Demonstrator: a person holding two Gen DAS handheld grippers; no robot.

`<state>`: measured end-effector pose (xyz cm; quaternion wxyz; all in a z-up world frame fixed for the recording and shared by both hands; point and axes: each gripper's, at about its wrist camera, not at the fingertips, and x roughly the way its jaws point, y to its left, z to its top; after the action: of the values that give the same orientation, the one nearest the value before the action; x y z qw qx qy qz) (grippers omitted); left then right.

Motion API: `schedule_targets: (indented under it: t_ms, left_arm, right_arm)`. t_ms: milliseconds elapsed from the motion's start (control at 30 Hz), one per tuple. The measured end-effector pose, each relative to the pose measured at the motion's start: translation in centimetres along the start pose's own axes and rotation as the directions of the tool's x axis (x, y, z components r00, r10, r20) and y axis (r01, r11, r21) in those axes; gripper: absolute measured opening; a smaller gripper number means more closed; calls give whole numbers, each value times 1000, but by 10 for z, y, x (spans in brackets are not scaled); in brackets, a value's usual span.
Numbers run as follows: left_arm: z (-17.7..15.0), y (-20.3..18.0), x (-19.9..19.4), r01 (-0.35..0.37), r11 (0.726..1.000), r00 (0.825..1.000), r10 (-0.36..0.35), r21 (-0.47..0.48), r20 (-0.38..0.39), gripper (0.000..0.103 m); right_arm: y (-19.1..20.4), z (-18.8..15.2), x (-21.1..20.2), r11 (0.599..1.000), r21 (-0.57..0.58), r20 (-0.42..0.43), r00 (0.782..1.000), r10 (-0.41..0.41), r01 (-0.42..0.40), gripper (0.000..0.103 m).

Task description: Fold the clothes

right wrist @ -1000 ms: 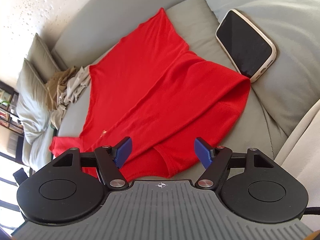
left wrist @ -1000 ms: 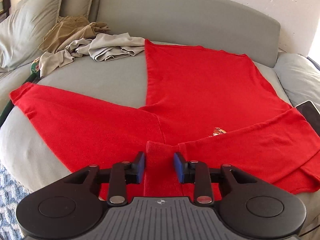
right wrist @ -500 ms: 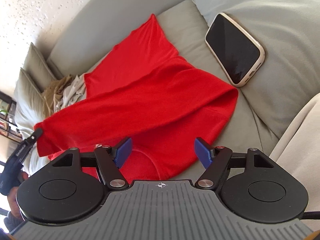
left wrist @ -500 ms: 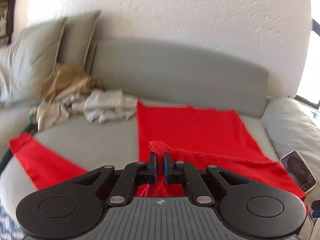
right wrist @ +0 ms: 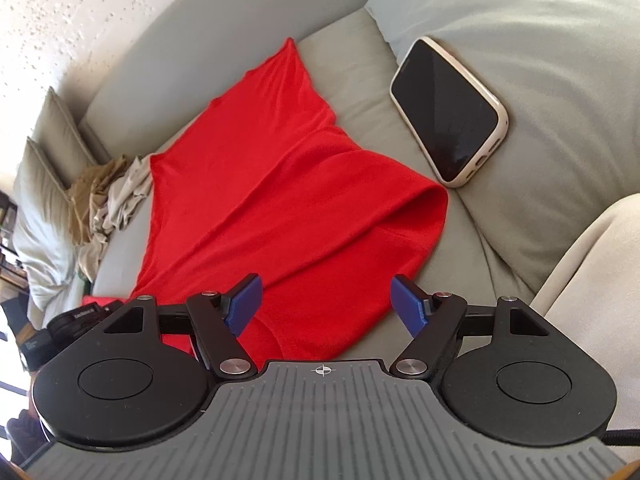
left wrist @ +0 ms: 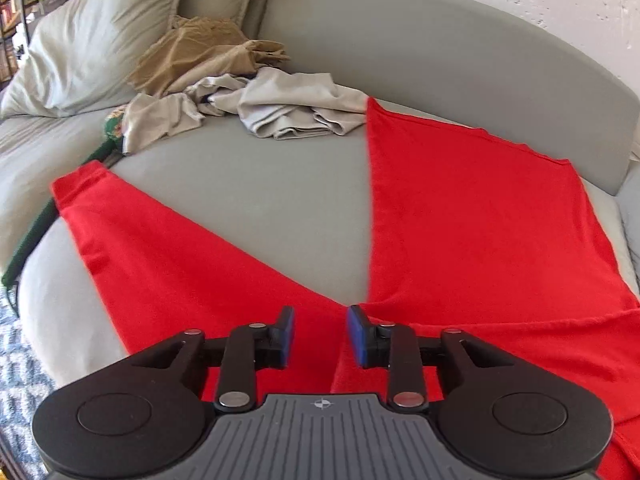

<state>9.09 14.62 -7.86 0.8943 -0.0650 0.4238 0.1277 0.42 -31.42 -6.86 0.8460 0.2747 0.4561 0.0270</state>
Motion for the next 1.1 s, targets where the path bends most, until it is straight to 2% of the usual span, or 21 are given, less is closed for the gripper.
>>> schedule_targets:
  t_ms: [33,67,100,167,233,267,333,433,633,733,767,800,833,867,1000,1067,1100]
  left_arm:
    - [-2,1,-5,-16,1000,1000,16,3,-4,33]
    - [-4,2,-11,-32,999,999,32,5,-8,31]
    - [-8,2,-17,-16,1000,1000,16,13,-3,29]
    - [-19,-7,-26,94,994,996,-94,54,-1,26]
    - [-29,-18,-31,199,975,980,-199,102,-12,26]
    - [-34,-26,-30,226,965,974,-226,132,-18,26]
    - [-41,-39,-23,233,953,972,-233,192,-23,26]
    - [-46,-47,-5,227,949,974,-220,218,-57,26]
    - [-40,-47,3,236,948,970,-218,214,-105,27]
    - [-40,-49,4,228,946,972,-209,228,-104,27]
    - [-40,-50,4,226,947,973,-207,229,-105,27]
    - [-40,-50,3,224,947,973,-204,231,-106,27]
    - [-40,-51,3,222,947,974,-202,232,-107,27]
    - [-39,-51,3,220,947,974,-199,234,-110,27]
    - [-36,-54,4,212,945,975,-187,250,-119,27]
    - [-37,-55,3,209,942,976,-185,263,-116,27]
    - [-38,-55,3,209,940,976,-185,268,-114,27]
  right_arm:
    - [2,0,-1,1000,-29,12,1000,0,0,68]
    - [6,0,-2,998,-68,29,1000,-1,3,52]
    - [10,0,-3,993,-113,53,999,-12,18,39]
    - [17,3,0,978,-196,111,993,-47,68,38]
    - [14,12,9,972,-207,152,985,-77,107,48]
    - [8,18,15,977,-180,160,984,-82,111,58]
    - [-5,31,27,985,-126,176,980,-94,117,56]
    - [-19,45,42,991,-115,171,984,-47,68,57]
    - [-27,58,71,976,-218,100,995,23,0,56]
    - [-30,61,87,971,-238,48,999,13,-1,56]
    - [-32,61,89,973,-230,40,999,8,2,52]
    - [-33,61,89,976,-218,36,999,1,7,27]
    - [-32,60,87,974,-224,39,999,-27,35,9]
    - [-30,58,85,968,-238,45,997,-66,75,4]
    - [-20,49,74,929,-290,74,973,-218,231,3]
    - [-25,48,72,932,-264,62,969,-241,249,4]
    - [-26,49,69,938,-242,70,969,-237,247,10]
